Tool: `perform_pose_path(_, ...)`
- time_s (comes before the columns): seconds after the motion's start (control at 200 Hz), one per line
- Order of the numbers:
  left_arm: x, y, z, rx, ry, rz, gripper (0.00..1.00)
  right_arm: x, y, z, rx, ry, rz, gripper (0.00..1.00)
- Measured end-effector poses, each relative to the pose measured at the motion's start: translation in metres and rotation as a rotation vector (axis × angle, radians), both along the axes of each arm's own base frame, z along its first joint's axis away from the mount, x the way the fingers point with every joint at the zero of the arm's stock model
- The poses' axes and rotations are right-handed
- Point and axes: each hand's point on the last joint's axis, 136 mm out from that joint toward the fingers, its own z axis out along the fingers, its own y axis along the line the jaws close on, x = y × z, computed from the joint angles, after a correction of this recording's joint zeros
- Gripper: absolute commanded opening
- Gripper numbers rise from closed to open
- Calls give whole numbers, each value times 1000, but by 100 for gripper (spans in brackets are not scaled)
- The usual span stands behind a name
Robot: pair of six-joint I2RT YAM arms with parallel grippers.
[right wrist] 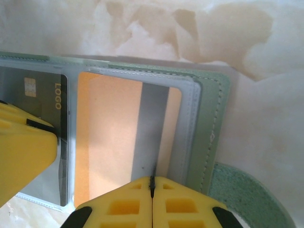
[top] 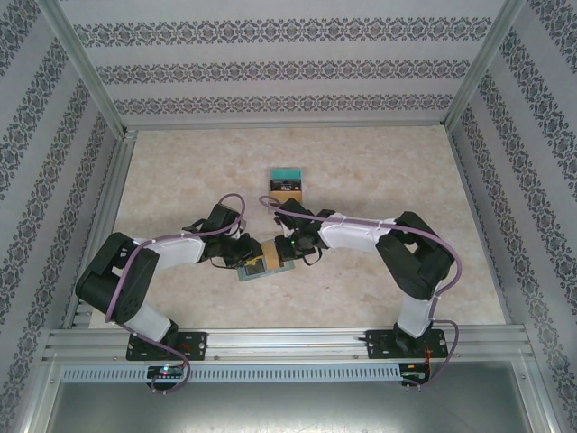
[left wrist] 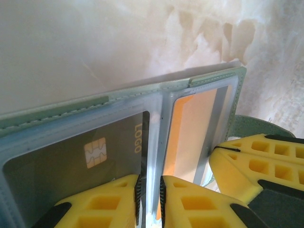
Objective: Take the credit cards out of the card holder
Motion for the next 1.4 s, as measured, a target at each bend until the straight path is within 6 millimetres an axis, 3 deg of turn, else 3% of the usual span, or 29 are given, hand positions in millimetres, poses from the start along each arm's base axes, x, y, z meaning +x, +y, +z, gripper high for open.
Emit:
perform_pose_path(0.26,0,0,0,1,0,0,21,1,-1,9,8,-15,-2,9)
perform_pose_path(0.565,0,0,0,2,-1,0,21,-1,-1,-4,-7,12,2,9)
perform_pose_path(0.984,-1,-1,-1,3,2,-4,16,-4,15,-5,40,19,32,8)
perform_pose_path(1.209,-1,-1,-2,4,3,-3,0,-4,15,-5,38,20,31,8)
perform_pose_path(1.404,-1,-1,-2,5,3,-3,0,-4,15,-5,38,20,31,9)
